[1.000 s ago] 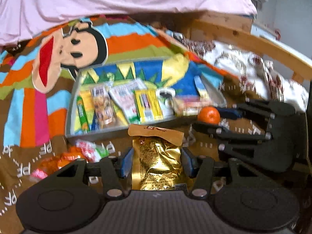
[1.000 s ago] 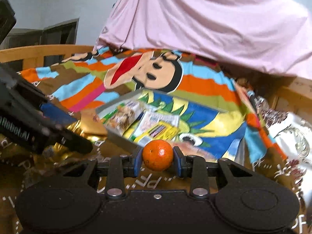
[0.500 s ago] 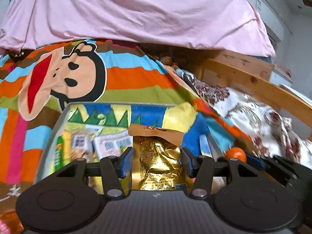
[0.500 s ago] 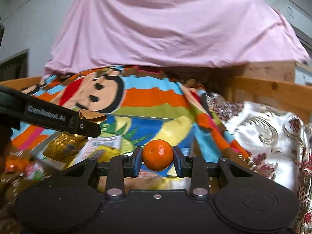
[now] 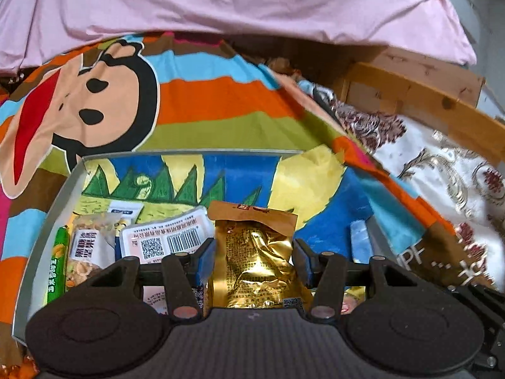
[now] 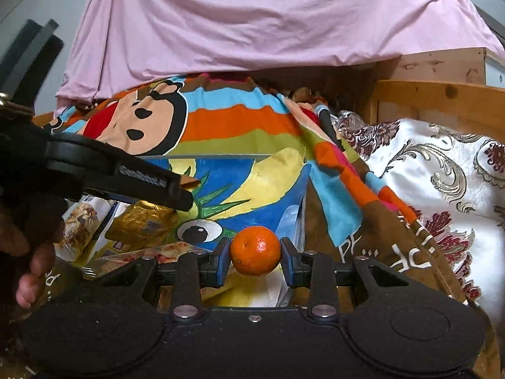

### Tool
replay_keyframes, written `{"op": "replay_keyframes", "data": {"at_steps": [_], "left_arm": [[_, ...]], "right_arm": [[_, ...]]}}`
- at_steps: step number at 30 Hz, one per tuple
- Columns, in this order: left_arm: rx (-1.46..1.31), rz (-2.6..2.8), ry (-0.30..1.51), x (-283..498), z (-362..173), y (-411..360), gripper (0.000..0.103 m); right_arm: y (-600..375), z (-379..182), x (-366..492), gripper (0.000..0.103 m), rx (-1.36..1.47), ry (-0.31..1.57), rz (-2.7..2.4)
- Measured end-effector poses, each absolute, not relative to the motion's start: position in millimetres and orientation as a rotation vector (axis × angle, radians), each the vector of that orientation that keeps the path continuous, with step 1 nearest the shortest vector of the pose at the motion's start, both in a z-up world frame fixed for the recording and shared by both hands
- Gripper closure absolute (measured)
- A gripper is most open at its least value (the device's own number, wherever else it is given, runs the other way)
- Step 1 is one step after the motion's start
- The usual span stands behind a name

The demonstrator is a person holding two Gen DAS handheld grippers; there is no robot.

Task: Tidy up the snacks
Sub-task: 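Carry the gold packet and tangerine over the tray and lower them in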

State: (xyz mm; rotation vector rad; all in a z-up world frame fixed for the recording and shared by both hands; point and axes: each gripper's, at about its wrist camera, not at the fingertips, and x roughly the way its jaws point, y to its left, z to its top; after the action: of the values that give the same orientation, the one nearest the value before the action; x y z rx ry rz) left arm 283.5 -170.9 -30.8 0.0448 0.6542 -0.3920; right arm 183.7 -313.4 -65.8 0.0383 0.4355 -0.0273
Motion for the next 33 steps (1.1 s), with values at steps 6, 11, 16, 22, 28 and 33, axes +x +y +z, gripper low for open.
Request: {"op": "replay_keyframes", "data": {"at_steps": [6,11,16,22,28,33], "left_arm": [[0.062,-0.396,0.679,288,-40,-178,0.047],[0.072,-0.402,0.689,290,-44,-183,0.046],[0.072,-0.401,0.704,291,-48,-184,0.046],[0.073,-0.399,0.709,291,-50,-185,0.046],[0.07,-0.399,0.715,291,-51,-185,0.045],[0.046,-0.394,0.719,292,-49,-181,0.04]], "right_arm": [[-316,-68,187,0.067,0.052,0.452,-0.026],[-315,-70,189,0.067,0.054,0.462,-0.029],[-316,-71,190,0.067,0.063,0.465,-0.031],[-316,-71,190,0.067,0.062,0.464,-0.034],[-317,-72,191,0.066,0.059,0.459,-0.039],[-316,-70,189,0.062,0.059,0.439,-0.048]]}}
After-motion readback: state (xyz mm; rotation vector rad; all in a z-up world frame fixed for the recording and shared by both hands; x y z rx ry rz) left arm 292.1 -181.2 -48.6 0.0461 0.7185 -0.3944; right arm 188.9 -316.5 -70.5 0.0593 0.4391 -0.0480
